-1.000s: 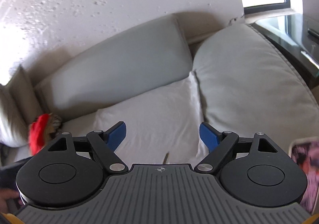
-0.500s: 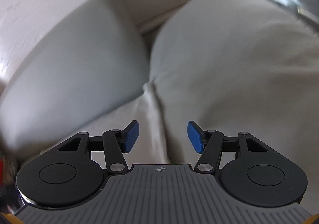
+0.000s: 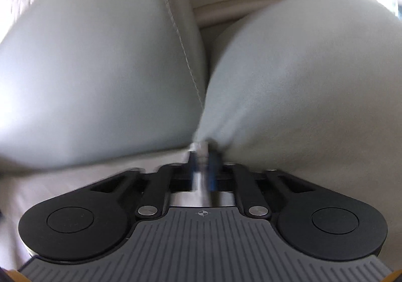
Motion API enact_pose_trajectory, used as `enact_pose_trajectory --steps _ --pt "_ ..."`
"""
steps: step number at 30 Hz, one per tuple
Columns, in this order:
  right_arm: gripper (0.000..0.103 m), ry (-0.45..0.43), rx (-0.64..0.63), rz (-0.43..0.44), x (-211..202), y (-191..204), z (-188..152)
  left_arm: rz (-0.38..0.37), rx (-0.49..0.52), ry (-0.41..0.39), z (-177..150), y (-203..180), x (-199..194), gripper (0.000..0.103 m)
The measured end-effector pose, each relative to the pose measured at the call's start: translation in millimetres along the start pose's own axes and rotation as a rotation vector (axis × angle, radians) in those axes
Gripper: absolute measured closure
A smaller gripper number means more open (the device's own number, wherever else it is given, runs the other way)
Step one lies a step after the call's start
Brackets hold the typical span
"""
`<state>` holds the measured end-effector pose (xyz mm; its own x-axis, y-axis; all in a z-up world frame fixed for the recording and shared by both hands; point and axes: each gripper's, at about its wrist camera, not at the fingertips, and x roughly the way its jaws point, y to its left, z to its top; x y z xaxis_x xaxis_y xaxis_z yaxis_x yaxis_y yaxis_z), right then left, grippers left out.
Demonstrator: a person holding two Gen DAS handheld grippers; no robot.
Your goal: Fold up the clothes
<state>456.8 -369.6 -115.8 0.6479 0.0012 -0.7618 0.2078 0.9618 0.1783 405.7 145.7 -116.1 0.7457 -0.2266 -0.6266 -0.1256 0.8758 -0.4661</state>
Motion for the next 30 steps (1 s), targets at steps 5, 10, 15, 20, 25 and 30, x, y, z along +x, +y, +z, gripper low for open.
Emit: enact_pose_trajectory --steps 5,10,15,20,25,30 --pt "0.100 -0.030 0.028 0.034 0 -10 -13 -0.056 -0.105 0.019 18 20 23 0.066" --pt "0.099 -0.024 0.092 0.072 1 -20 -13 -0.140 -0.115 0.131 25 21 56 0.072" --pt "0.100 -0.026 0.102 0.083 4 -19 -14 -0.159 -0.180 0.148 26 32 75 0.075" --pt "0.100 -0.033 0.107 0.091 1 -14 -27 -0.141 -0.212 0.156 25 41 79 0.093" --pt "0.098 -0.106 0.149 0.084 -27 -9 -30 -0.100 -0.121 0.099 22 24 53 0.099" --pt "0.099 -0.166 0.198 0.112 -86 -4 -32 -0.159 -0.043 -0.002 23 -3 -11 0.099"
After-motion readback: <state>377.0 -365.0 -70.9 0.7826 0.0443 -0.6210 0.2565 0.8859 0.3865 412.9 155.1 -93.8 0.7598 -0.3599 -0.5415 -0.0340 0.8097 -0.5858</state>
